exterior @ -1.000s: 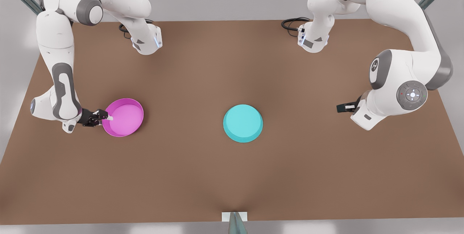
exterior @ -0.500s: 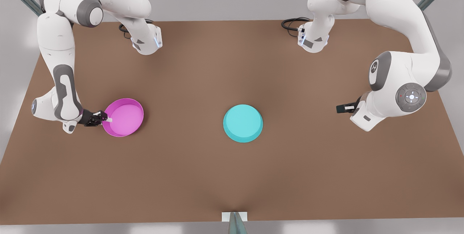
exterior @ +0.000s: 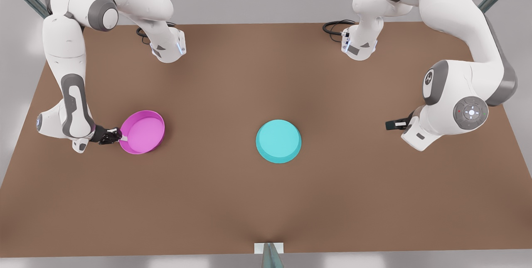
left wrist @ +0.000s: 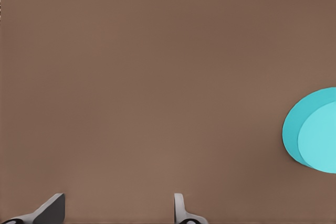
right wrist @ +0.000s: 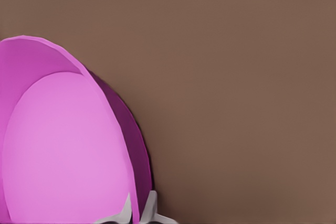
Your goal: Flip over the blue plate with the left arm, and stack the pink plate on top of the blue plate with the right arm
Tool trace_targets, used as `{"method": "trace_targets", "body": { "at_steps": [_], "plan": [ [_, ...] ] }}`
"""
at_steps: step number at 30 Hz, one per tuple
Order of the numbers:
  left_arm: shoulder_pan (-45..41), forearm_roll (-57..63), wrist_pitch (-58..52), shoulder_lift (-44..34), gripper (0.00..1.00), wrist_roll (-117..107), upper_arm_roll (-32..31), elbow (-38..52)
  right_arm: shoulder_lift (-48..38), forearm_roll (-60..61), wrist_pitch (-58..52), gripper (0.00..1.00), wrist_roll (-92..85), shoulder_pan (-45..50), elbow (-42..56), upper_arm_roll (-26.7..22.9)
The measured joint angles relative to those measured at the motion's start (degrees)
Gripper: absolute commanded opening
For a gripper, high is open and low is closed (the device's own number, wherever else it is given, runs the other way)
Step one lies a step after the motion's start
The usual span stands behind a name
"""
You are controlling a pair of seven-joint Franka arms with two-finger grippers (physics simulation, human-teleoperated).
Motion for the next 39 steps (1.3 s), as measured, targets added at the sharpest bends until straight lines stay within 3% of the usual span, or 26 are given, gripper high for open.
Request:
{"method": "trace_targets", "body": {
  "at_steps": [14,19,25,39],
  "plan": [
    [0.11,-0.13,-0.02,-0.12,1.00,0.50,2.05,0.08,-6.68,0.09,0.46,0.21,13.65,8.61,-3.35,0.53],
    [0.19,-0.55,0.00,-0.22,1.00,0.72,5.94,0.08,-6.84,0.44,-0.59,0.21,15.87,9.79,-3.26,1.38],
    [0.21,-2.62,1.73,-0.18,1.00,0.97,16.82,0.09,-6.04,5.99,-1.45,0.21,16.08,11.08,-3.31,2.09],
    [12.69,-3.95,6.01,1.80,1.00,4.31,17.55,0.00,-6.21,17.94,0.95,0.21,24.60,25.14,-3.17,2.37]
  ]
}}
